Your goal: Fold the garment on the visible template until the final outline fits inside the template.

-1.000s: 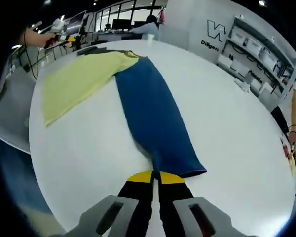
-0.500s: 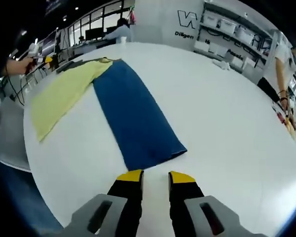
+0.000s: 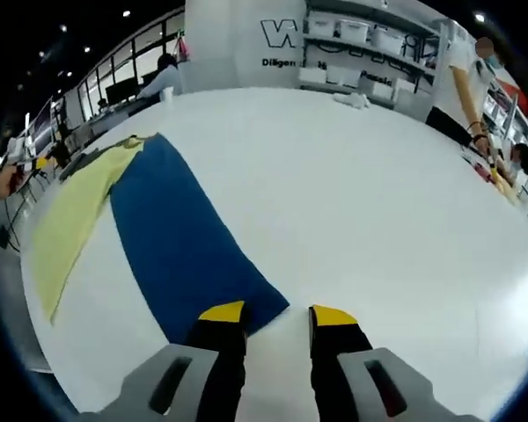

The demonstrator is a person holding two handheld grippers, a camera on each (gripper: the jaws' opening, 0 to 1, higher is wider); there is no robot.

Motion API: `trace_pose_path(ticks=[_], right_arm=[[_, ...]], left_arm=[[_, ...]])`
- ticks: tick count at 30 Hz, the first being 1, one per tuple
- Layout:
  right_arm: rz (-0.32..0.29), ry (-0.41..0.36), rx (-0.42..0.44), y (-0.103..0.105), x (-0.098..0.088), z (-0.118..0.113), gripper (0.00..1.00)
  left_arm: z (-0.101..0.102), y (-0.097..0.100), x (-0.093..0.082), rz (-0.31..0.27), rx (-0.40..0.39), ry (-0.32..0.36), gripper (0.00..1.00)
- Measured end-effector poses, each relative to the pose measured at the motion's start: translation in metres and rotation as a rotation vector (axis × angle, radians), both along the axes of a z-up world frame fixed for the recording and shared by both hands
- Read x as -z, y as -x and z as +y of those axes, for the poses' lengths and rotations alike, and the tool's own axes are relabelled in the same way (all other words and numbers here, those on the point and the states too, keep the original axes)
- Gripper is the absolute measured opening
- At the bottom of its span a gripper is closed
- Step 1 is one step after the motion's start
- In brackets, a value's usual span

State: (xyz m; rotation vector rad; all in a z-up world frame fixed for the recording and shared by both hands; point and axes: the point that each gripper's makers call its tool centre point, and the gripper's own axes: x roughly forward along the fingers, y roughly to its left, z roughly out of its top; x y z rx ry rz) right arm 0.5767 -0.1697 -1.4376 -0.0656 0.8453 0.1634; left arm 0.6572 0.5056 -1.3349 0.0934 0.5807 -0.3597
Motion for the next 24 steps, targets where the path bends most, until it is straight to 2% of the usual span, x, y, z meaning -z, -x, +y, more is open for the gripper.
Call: trace_pose_path(ticks=[3,5,7,16,17,19,20,22,24], right_arm=[[0.011,-0.001,-0.02,0.003,-0.001,0.004,0.12],[0.023,-0.005,-0.033,0.006,0.0,0.007,0.01],[0.038,0.029,-0.031,0.012,0.001,0.004,0.0],[0.017,0.036,0.034,0.025,0.001,-0.001,0.0],[0.015,0.051,0.046,0.026,0.001,-0.005,0.0],[0.02,0.136,0.034,0.027,0.0,-0.016,0.0],[0.021,0.142,0.033,0.025,0.0,-0.018,0.0],[-0.007,0.196,-0.001,0.018,-0.006,-0.023,0.0],[-0.006,0.184,0.009,0.012,-0.008,-0.024,0.0]], left_arm=[[0.004,0.0,0.001,0.001,-0.008,-0.001,0.0],[0.004,0.0,0.002,0.002,-0.01,-0.001,0.0],[0.005,-0.001,0.004,0.004,-0.01,0.001,0.0],[0.004,-0.002,0.008,0.004,-0.007,0.01,0.0],[0.004,-0.002,0.007,0.004,-0.007,0.01,0.0],[0.005,-0.002,0.008,0.004,-0.006,0.009,0.0],[0.005,-0.002,0.008,0.004,-0.006,0.009,0.0],[0.006,-0.001,0.008,0.004,-0.005,0.008,0.0],[0.006,0.0,0.009,0.006,-0.004,0.008,0.0]])
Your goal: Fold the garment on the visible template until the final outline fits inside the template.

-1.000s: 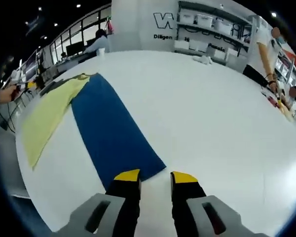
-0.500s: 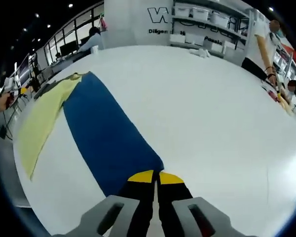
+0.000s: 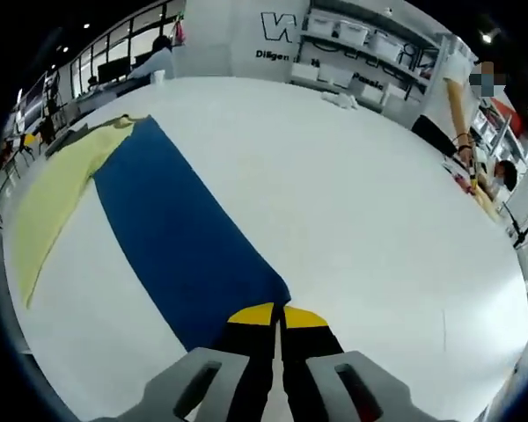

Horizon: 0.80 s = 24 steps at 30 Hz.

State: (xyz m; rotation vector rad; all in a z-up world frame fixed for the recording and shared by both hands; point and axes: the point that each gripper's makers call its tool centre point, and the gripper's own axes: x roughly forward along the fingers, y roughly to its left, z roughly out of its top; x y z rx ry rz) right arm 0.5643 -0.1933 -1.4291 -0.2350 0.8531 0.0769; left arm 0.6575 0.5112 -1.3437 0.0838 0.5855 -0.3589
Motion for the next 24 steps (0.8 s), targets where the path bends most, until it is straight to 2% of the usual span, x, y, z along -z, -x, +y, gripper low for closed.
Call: trace_pose_path(ticks=[5,9,13,24], right_arm=[[-0.001,0.054,-0.01,-0.018,-0.005,-0.013,0.0],[0.0,0.065,-0.005,-0.03,-0.008,-0.02,0.0],[0.014,0.105,-0.013,-0.039,-0.006,-0.029,0.0],[0.032,0.105,-0.005,-0.058,0.001,-0.037,0.0]], left_arm=[[-0.003,0.002,0.004,0.007,0.011,-0.001,0.0],[-0.003,0.002,0.006,0.009,0.016,-0.008,0.0],[-0.001,0.002,0.006,0.012,0.015,-0.011,0.0],[0.007,0.001,0.009,0.024,0.004,-0.028,0.0]])
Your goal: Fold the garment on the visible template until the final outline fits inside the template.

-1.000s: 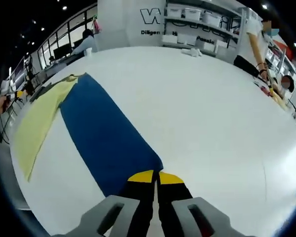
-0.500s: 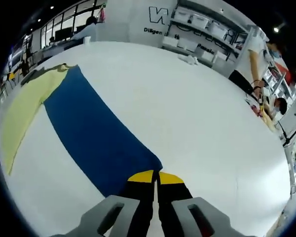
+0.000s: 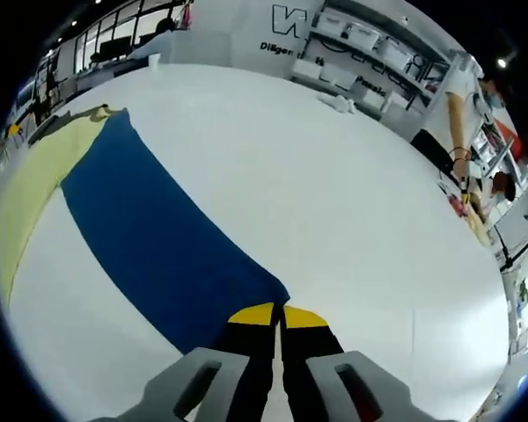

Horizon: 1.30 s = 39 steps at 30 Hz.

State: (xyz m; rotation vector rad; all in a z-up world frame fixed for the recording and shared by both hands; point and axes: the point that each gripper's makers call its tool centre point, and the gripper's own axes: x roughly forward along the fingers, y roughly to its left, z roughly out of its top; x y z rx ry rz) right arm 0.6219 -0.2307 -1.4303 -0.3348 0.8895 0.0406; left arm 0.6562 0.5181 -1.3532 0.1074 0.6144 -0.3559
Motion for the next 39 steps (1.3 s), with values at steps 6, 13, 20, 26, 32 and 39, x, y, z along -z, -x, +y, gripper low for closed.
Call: trace_pose_path(ticks=[6,13,20,26,32,39], right_arm=[[0.068,0.009,0.042,0.015,0.007,0.005,0.0],[0.05,0.019,0.009,0.026,0.007,0.008,0.0],[0.034,0.014,0.009,0.021,0.003,0.007,0.0],[0.015,0.016,0.015,0.019,-0.004,0.011,0.0],[-0.008,0.041,0.007,0.023,-0.014,0.018,0.04],[-0.024,0.049,0.014,0.034,-0.023,0.02,0.06]], left_arm=[[0.0,-0.001,0.002,0.003,-0.004,0.002,0.0],[0.0,-0.005,0.006,0.006,-0.002,0.005,0.0],[0.006,-0.009,0.012,0.022,-0.011,0.014,0.03],[0.012,-0.014,0.014,0.041,-0.043,0.02,0.1],[0.012,-0.016,0.024,0.059,0.014,-0.071,0.17],[0.006,-0.022,0.04,0.087,0.029,-0.098,0.26]])
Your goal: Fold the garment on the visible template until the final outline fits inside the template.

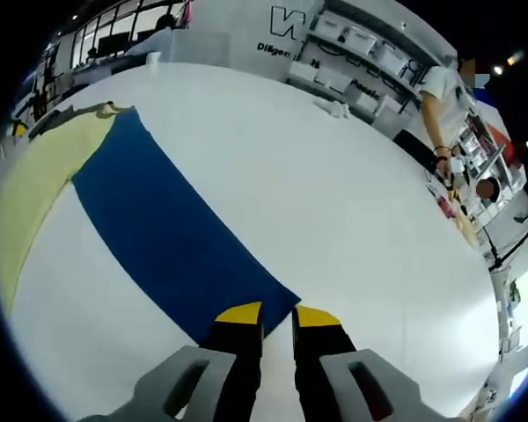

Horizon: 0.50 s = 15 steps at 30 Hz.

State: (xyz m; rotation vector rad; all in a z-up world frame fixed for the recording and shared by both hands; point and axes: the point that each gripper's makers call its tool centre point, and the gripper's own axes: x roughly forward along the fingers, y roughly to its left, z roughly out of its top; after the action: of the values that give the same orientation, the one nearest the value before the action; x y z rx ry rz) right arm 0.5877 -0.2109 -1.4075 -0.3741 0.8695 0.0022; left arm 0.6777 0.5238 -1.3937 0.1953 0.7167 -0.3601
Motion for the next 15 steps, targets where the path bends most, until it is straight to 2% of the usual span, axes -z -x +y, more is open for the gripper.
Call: trace_pose_path(ticks=[4,8,11,15], right_arm=[[-0.007,-0.004,0.014,0.007,-0.003,0.001,0.05],[-0.003,-0.002,0.017,0.015,-0.003,0.003,0.05],[0.002,-0.003,0.024,0.018,-0.003,0.003,0.05],[0.006,0.0,0.028,0.022,-0.004,0.005,0.04]], left_arm=[[0.002,0.001,0.009,0.025,-0.015,-0.011,0.27],[0.007,0.004,0.014,0.05,-0.113,0.087,0.24],[0.011,0.007,0.018,0.067,-0.145,0.125,0.25],[0.01,0.01,0.023,0.101,-0.195,0.236,0.25]])
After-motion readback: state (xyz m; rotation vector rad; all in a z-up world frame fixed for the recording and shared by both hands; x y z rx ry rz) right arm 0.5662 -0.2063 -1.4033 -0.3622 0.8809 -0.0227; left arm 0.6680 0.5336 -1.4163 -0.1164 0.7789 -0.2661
